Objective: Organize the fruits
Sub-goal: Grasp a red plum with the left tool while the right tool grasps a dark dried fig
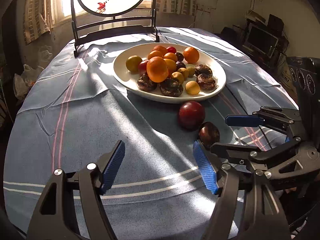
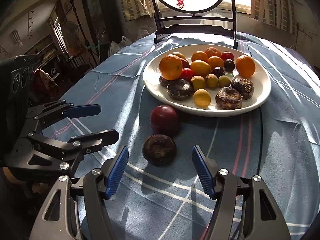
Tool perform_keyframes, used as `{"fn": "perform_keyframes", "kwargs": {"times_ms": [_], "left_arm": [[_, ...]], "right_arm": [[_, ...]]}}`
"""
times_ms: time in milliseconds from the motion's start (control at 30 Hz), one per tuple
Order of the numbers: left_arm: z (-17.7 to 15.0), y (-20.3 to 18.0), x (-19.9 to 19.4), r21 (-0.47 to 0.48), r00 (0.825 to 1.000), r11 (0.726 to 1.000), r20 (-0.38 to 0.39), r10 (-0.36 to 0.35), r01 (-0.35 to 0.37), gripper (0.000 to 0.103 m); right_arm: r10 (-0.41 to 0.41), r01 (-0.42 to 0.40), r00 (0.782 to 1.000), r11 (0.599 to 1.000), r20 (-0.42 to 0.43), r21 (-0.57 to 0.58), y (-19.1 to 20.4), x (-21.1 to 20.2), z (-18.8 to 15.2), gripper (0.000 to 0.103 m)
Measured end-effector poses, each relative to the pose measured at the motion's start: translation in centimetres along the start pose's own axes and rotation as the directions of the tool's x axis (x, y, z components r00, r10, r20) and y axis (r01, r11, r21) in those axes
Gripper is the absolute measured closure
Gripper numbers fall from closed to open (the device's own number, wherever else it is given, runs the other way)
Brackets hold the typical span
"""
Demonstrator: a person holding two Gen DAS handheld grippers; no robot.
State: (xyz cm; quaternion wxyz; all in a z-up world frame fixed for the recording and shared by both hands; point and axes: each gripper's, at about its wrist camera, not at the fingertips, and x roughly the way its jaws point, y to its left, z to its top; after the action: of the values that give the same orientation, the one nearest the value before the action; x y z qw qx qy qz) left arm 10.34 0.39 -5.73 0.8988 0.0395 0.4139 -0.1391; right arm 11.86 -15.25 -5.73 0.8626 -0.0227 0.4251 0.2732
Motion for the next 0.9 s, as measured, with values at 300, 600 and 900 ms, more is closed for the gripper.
{"fn": "perform_keyframes", "kwargs": {"times_ms": [300,600,900], "left_arm": [[0.2,1.0,-0.1,-0.033,1.0,0.999,-0.021,-0.005,0.004,0.034],[3.3,-5.0,4.1,0.055,0.999,0.998,-0.034,-0.009,0.011,0.034],[3.7,-5.4,5.9,0.014,0.996,0.999,-0.074,-0.046,0.047,0.063]], "right_arm": [[-0.012,0.01,1.0,0.998,0.028,0.064,-1.5,-0.8,-0.8,0.064],[-0.091,0.051,0.986,0.963,0.142,0.263,-9.1,-6.0,-3.7,0.064],[-0.073,0.024,0.983,0.962,0.171,0.272,-9.7,-7.0,-4.8,0.064]]}}
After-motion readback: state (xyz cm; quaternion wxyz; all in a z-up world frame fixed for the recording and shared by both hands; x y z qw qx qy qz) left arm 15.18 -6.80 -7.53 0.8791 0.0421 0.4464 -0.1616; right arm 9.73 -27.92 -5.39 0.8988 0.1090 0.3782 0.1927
